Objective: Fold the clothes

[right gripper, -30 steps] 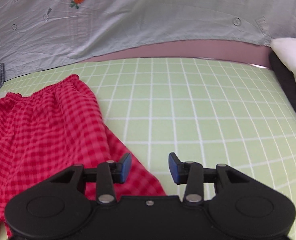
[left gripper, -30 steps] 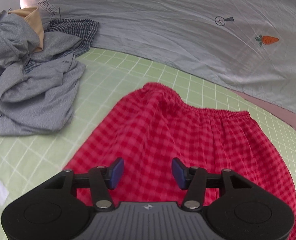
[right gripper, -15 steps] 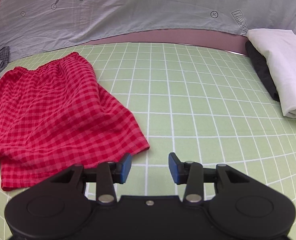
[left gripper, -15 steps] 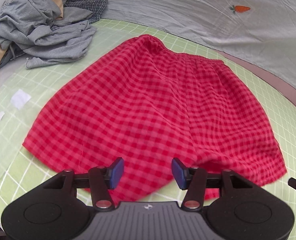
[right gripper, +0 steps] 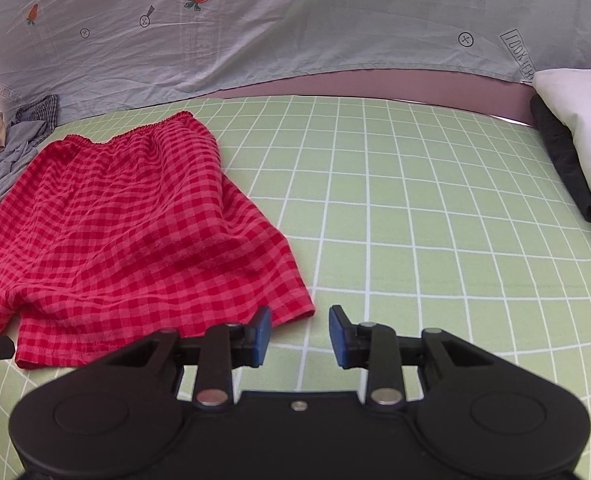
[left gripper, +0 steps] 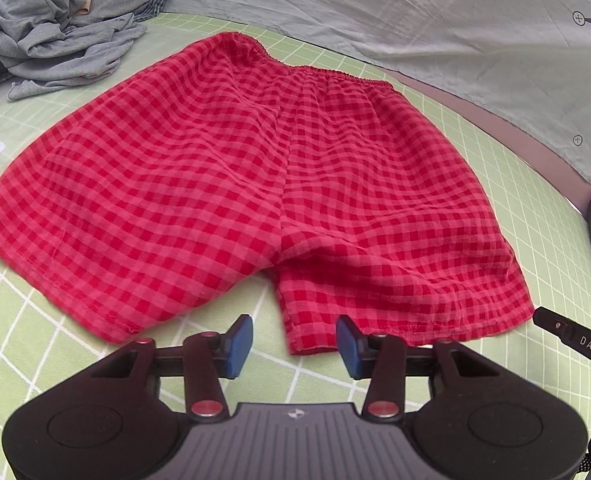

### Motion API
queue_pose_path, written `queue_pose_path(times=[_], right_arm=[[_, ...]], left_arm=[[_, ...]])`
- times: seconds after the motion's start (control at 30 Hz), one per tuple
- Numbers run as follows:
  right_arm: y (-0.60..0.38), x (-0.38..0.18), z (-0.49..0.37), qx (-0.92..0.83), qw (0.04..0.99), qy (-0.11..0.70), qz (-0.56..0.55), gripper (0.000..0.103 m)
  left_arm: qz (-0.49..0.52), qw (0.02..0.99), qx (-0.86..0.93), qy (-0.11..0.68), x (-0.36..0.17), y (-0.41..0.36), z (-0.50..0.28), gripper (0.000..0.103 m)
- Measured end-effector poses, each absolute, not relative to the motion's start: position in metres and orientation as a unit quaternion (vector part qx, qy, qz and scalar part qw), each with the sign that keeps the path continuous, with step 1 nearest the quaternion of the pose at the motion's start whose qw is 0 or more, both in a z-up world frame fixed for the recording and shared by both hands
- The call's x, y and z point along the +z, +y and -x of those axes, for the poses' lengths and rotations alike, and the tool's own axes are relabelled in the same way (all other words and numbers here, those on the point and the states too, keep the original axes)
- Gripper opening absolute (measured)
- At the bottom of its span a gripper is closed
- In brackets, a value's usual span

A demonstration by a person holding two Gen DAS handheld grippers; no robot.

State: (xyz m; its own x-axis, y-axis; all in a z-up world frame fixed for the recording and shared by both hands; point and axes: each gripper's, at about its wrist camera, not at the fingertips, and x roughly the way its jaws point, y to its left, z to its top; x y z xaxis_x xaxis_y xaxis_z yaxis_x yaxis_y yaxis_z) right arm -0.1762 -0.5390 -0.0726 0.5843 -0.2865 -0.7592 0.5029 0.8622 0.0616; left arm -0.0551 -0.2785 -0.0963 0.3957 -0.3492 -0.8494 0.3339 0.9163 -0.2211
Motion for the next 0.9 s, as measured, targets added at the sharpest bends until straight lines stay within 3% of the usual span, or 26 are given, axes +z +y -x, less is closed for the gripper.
queue_pose_path(times=[0.1,0.17,0.2,0.23,0.27,0.3,0.47,0.53,0.6,0.63,0.67,0.9], right_arm=[[-0.55,-0.078,0.169,-0.215,0.879,0.396,-0.155,0.033],[-0.554,-0.082,0.164,-0.206,0.878,0.402,-0.161,0.029],[-0.555,-0.085,0.162,-0.2,0.877,0.406,-0.16,0.023],[-0.555,-0.088,0.16,-0.194,0.876,0.411,-0.16,0.008],[-0.554,-0.087,0.163,-0.196,0.875,0.414,-0.157,0.001],[-0.553,-0.087,0.167,-0.198,0.874,0.417,-0.153,0.001],[-0.548,-0.085,0.185,-0.211,0.867,0.43,-0.14,0.001],[-0.545,-0.084,0.191,-0.223,0.863,0.431,-0.142,0.003],[-0.54,-0.081,0.196,-0.237,0.862,0.425,-0.146,0.013],[-0.536,-0.077,0.198,-0.239,0.864,0.418,-0.149,0.023],[-0.531,-0.073,0.2,-0.242,0.866,0.411,-0.152,0.026],[-0.478,-0.05,0.191,-0.218,0.885,0.393,-0.121,0.026]], left_arm=[[0.003,0.832,-0.201,0.517,-0.101,-0.286,0.051,0.009],[0.004,0.83,-0.204,0.519,-0.102,-0.287,0.052,0.003],[0.004,0.829,-0.207,0.52,-0.102,-0.288,0.053,0.002],[0.004,0.826,-0.209,0.523,-0.102,-0.287,0.055,0.001],[0.005,0.823,-0.208,0.529,-0.103,-0.286,0.056,0.001],[0.006,0.819,-0.208,0.534,-0.103,-0.285,0.058,0.001],[-0.003,0.808,-0.223,0.546,-0.103,-0.278,0.067,0.006],[-0.012,0.809,-0.231,0.54,-0.097,-0.274,0.069,0.022],[-0.015,0.817,-0.234,0.527,-0.087,-0.265,0.07,0.031],[-0.014,0.821,-0.235,0.52,-0.082,-0.26,0.071,0.032],[-0.013,0.826,-0.233,0.513,-0.077,-0.254,0.073,0.033],[-0.047,0.857,-0.152,0.49,-0.065,-0.198,0.062,0.039]])
